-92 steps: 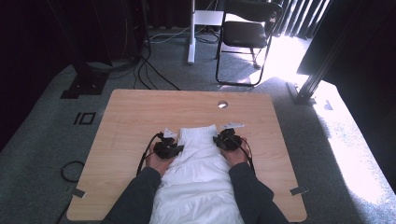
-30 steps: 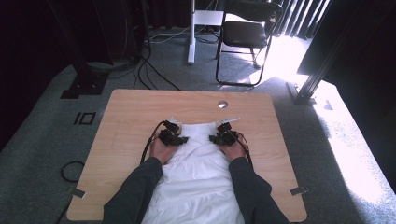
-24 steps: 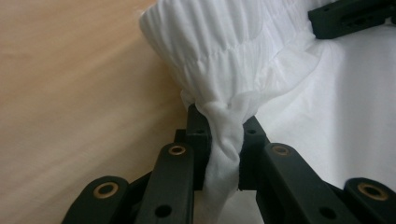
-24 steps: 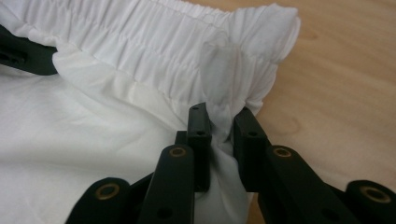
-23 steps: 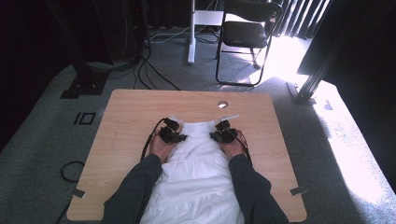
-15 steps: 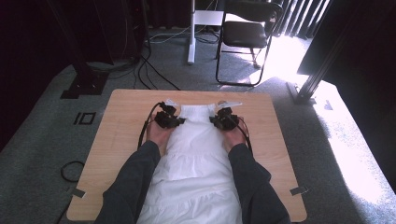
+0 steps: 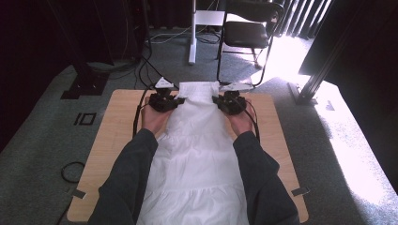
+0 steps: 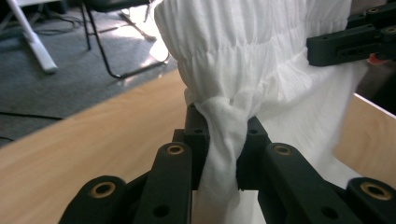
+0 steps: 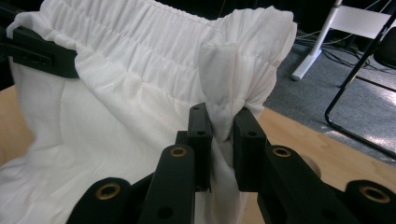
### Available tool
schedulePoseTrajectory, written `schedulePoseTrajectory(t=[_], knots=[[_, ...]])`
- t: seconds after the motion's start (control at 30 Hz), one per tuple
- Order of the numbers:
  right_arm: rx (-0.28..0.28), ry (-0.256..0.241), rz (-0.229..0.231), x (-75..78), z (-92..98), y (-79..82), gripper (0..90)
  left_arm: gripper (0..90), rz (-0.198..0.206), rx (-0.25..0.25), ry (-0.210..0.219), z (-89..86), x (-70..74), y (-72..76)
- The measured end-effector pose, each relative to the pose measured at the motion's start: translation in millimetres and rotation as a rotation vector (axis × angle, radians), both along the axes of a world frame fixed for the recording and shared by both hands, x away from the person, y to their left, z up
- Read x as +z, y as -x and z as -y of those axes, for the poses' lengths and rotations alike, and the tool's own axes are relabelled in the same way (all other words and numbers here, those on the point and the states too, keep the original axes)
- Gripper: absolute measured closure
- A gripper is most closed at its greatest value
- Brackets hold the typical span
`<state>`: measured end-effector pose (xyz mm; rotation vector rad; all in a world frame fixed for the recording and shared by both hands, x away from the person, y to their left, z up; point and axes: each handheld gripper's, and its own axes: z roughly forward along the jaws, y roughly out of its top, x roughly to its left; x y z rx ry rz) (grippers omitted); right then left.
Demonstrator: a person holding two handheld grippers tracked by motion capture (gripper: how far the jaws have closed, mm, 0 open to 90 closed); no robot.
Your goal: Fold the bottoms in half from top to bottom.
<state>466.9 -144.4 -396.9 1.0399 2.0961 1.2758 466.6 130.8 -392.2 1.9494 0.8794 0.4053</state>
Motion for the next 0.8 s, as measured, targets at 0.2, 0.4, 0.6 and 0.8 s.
schedulePoseTrajectory(t=[0.2, 0.4, 0.6, 0.8], knots=[[0.059, -0.018, -0.008, -12.3, 8.6, 40.2, 79.4, 79.2, 0.009, -0.055, 0.015, -3.8, -8.9, 40.0], [0.117, -0.003, -0.027, -30.2, 12.3, 82.2, 79.0, 78.8, 0.003, -0.094, 0.009, -7.1, -33.3, 88.3], [0.154, 0.054, -0.071, -59.2, 11.9, 116.3, 78.8, 77.2, -0.054, -0.111, -0.011, -7.2, -73.7, 125.6], [0.175, 0.122, -0.173, -102.6, 9.9, 140.8, 78.7, 75.1, -0.191, -0.146, -0.086, -3.8, -119.6, 147.1]])
